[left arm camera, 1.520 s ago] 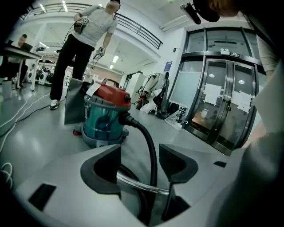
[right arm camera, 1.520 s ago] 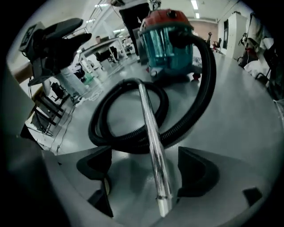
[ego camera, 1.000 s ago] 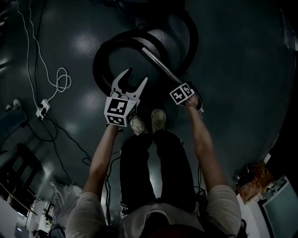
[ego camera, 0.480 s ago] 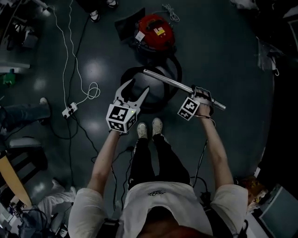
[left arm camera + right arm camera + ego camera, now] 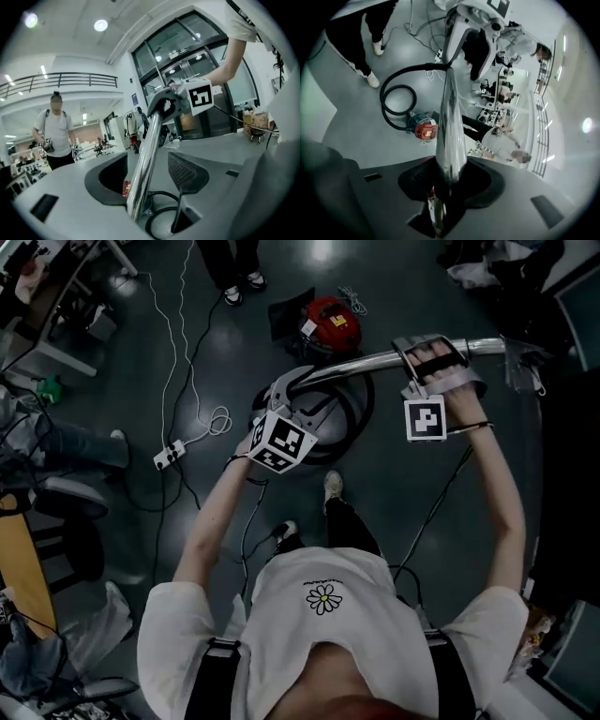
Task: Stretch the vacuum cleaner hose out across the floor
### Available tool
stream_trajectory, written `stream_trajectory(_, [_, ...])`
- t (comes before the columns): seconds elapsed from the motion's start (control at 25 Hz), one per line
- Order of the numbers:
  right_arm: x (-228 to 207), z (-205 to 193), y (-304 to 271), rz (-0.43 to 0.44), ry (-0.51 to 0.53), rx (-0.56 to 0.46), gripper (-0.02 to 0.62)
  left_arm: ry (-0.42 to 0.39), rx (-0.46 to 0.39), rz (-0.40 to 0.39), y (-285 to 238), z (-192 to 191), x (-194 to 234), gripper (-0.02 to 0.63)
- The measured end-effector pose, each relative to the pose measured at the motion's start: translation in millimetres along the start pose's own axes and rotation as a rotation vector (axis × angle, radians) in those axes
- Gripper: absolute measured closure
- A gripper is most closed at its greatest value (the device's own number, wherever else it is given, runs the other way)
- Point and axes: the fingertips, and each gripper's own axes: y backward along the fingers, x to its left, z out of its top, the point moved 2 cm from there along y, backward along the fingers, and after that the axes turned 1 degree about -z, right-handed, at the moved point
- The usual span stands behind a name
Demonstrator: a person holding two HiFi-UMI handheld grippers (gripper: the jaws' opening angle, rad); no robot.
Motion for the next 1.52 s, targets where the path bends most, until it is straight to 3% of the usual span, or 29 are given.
stream_trajectory(0.16, [-39, 66, 96, -0.047, 0.219, -0.049, 0.433, -0.032, -0.051, 0.002, 77, 25, -26, 0.354])
stream_trajectory(0.32, [-64, 127, 183, -0.183, 0.495, -0.053, 0.433, -0.063, -0.053, -0.089, 143, 33, -77, 0.345])
stream_trajectory(0.48, [-85, 179, 267, -0.342, 0.637, -0.067, 0.430, -0.090, 0.013, -0.200, 185, 39, -140, 0.347])
stream_trajectory(0.6, [-77, 188, 317, -0.374, 0.685, -0.063, 0.430, -0.089, 0.001, -0.236, 208, 53, -183, 0.348])
stream_trajectory(0.64, [-71, 188, 333, -0.381, 0.696, -0.061, 0.430, -0.072, -0.009, -0.241, 213, 60, -196, 0.367])
stream_trajectory(0.72, [-57, 184, 366, -0.397, 0.714, -0.054, 0.430, -0.041, -0.031, -0.236, 220, 77, -223, 0.518])
stream_trajectory(0.92, [-19, 171, 442, -0.405, 0.743, -0.085, 0.428, 0.004, -0.040, -0.193, 236, 110, -306, 0.522])
stream_trajectory(1.04, [0, 171, 483, -0.448, 0.683, -0.123, 0.387, 0.005, -0.038, -0.151, 246, 121, -347, 0.522])
stream_trajectory(1.2, [3, 161, 541, -0.541, 0.505, -0.126, 0.247, -0.064, -0.045, -0.104, 256, 142, -380, 0.522])
stream_trajectory(1.52, [8, 141, 595, -0.613, 0.421, -0.070, 0.206, -0.175, -0.056, -0.115, 263, 173, -404, 0.522])
